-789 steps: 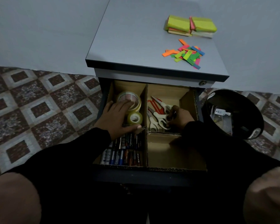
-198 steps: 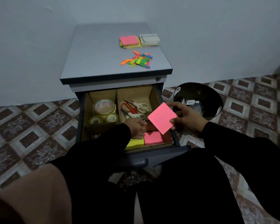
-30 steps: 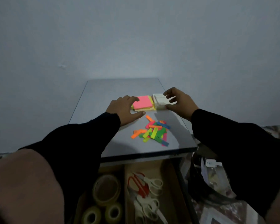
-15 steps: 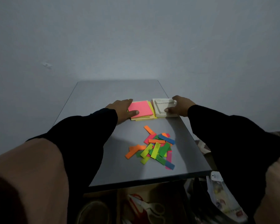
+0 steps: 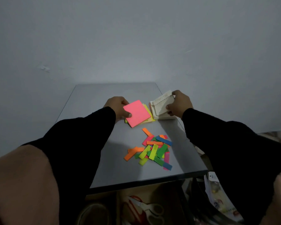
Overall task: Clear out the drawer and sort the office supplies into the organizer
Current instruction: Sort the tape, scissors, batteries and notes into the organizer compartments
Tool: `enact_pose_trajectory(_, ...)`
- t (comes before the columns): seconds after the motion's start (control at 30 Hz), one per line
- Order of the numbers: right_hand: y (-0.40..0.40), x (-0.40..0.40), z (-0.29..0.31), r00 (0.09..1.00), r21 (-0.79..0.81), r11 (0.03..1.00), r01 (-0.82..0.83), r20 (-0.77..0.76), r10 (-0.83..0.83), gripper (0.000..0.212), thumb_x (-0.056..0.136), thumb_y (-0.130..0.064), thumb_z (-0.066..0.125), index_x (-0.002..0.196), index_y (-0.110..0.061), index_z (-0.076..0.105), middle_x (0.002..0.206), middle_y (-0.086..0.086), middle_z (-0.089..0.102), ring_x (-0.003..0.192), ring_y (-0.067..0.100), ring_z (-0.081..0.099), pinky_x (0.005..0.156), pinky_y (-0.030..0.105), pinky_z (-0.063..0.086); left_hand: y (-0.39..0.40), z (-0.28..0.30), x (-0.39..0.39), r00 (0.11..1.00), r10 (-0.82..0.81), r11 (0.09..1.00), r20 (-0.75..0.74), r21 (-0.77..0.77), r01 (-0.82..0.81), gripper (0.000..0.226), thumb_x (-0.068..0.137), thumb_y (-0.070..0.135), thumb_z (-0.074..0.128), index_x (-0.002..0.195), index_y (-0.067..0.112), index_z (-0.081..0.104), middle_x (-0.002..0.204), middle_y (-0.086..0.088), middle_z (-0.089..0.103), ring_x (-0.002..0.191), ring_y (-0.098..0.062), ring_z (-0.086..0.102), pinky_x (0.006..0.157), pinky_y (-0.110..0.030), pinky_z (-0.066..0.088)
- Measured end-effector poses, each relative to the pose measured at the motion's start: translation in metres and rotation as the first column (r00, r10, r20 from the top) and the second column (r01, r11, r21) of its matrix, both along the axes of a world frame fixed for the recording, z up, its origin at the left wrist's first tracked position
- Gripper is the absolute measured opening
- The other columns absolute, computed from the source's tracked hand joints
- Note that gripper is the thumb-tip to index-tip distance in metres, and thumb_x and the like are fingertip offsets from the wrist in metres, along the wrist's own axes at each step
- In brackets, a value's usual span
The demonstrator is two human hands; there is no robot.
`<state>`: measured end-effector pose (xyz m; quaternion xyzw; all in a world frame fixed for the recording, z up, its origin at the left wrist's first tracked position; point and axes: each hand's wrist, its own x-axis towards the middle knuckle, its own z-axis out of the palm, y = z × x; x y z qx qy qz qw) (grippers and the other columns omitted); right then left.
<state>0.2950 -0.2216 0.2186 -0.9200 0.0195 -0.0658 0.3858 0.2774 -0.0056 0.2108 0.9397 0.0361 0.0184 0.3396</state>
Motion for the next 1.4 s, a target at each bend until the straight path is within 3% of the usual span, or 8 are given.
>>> enact_pose_trajectory(0.17,-0.002,-0.032,0.012,0.996,0.233,0.972,-0.035,0.088,0.014,0.057,0.081,0.011,0.053,0.133,-0.007,0.042,0.110,0.020,0.053,0.087,0.038,0.062,0.072,0.048,0.056,0.010,0.012,-0.025,0.997,0.072,0.983,0.039,-0.173,-0.064,0.029,0.070,-0.007,0.074,0.075,0.015,0.056,0.076,-0.005,0.057,0.056,-0.018,0.053,0.043,-0.019,0.048)
enact_pose_trajectory(0.3,-0.002,-0.067,0.029,0.995,0.388,0.918,-0.080,0.093,0.047,0.060,0.082,0.014,0.053,0.136,-0.009,0.038,0.087,0.004,0.048,0.078,0.029,0.057,0.074,0.046,0.056,0.011,0.026,-0.052,0.993,0.087,0.975,0.080,-0.210,-0.069,0.032,0.075,-0.007,0.069,0.070,0.018,0.050,0.069,-0.002,0.051,0.053,-0.021,0.054,0.056,-0.033,0.054)
enact_pose_trajectory(0.4,-0.004,-0.097,0.038,0.995,0.432,0.896,-0.101,0.067,0.080,0.065,0.081,0.014,0.056,0.138,-0.010,0.035,0.081,0.001,0.044,0.080,0.029,0.057,0.076,0.050,0.055,0.012,0.036,-0.079,0.993,0.089,0.969,0.073,-0.239,-0.069,0.030,0.076,-0.007,0.069,0.071,0.016,0.049,0.069,-0.003,0.052,0.046,-0.015,0.058,0.048,-0.026,0.052)
enact_pose_trajectory(0.57,-0.013,-0.160,0.039,0.994,0.550,0.831,-0.084,-0.012,0.108,0.065,0.083,0.016,0.054,0.140,-0.007,0.032,0.093,0.012,0.043,0.062,0.024,0.055,0.051,0.029,0.056,0.004,0.052,-0.142,0.998,0.045,0.871,-0.044,-0.487,-0.060,0.027,0.078,-0.011,0.066,0.074,0.009,0.048,0.070,-0.009,0.055,0.053,-0.013,0.058,0.046,-0.020,0.053)
enact_pose_trajectory(0.73,-0.031,-0.230,0.023,0.985,0.582,0.811,-0.058,-0.097,0.139,0.065,0.083,0.015,0.055,0.139,-0.010,0.033,0.105,0.019,0.043,0.067,0.030,0.058,0.053,0.030,0.057,-0.018,0.053,-0.215,0.990,0.002,0.700,-0.140,-0.707,-0.101,0.045,0.085,-0.013,0.052,0.117,0.017,0.038,0.088,-0.012,0.056,0.049,-0.016,0.066,0.051,-0.027,0.057)
enact_pose_trajectory(0.9,-0.040,-0.292,0.001,0.963,0.535,0.842,-0.064,-0.187,0.192,0.066,0.083,0.013,0.058,0.139,-0.010,0.033,0.110,0.021,0.049,0.094,0.037,0.059,0.066,0.040,0.058,-0.037,0.041,-0.274,0.991,-0.013,0.680,-0.136,-0.727,-0.091,0.054,0.087,-0.013,0.047,0.125,0.024,0.036,0.091,-0.012,0.053,0.071,-0.026,0.061,0.057,-0.035,0.056)
enact_pose_trajectory(1.23,-0.034,-0.358,-0.021,0.924,0.657,0.753,-0.045,-0.259,0.281,0.053,0.084,0.014,0.056,0.131,-0.007,0.041,0.113,0.022,0.052,0.084,0.033,0.063,0.055,0.029,0.059,-0.044,0.003,-0.339,0.994,0.087,0.829,-0.065,-0.549,-0.108,0.026,0.085,0.001,0.060,0.080,0.020,0.043,0.091,-0.016,0.058,0.072,-0.026,0.058,0.055,-0.032,0.049)
enact_pose_trajectory(1.4,-0.033,-0.368,-0.027,0.914,0.680,0.733,0.002,-0.299,0.275,0.050,0.085,0.013,0.056,0.127,-0.009,0.042,0.117,0.021,0.057,0.080,0.029,0.064,0.053,0.029,0.059,-0.041,-0.011,-0.364,0.995,0.072,0.860,-0.063,-0.501,-0.094,0.025,0.081,0.001,0.068,0.077,0.013,0.047,0.073,-0.010,0.060,0.058,-0.017,0.056,0.056,-0.029,0.045)
